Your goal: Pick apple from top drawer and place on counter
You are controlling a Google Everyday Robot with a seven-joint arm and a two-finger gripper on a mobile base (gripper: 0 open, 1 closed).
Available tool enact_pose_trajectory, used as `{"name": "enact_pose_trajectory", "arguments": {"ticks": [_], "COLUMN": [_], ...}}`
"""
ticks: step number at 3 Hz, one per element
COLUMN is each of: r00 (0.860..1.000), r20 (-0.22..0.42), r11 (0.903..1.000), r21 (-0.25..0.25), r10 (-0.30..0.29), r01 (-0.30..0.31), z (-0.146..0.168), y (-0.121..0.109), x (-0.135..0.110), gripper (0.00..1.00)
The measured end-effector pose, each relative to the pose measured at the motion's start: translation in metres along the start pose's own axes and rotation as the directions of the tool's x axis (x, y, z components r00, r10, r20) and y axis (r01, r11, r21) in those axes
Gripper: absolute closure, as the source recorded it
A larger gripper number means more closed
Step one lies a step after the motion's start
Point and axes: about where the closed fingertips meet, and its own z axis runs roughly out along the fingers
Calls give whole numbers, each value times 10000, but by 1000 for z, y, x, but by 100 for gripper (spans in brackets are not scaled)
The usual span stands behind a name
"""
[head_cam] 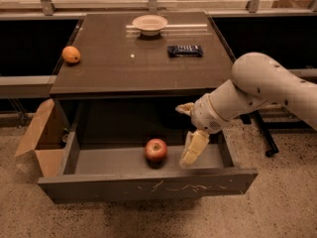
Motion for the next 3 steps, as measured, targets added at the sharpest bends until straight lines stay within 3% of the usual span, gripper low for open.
{"name": "enact_pose_trajectory", "arguments": {"ticks": [1,2,3], "r00": [9991,9965,9932], "r20": [410,800,1108], "r11": [9999,9997,9992], "r21": [83,50,-129], "r10": [-133,-249,-367], "r01": [129,246,383], "z": [30,50,70], "y": [-16,-28,-38], "x": [6,8,7], "gripper": [0,7,24]}}
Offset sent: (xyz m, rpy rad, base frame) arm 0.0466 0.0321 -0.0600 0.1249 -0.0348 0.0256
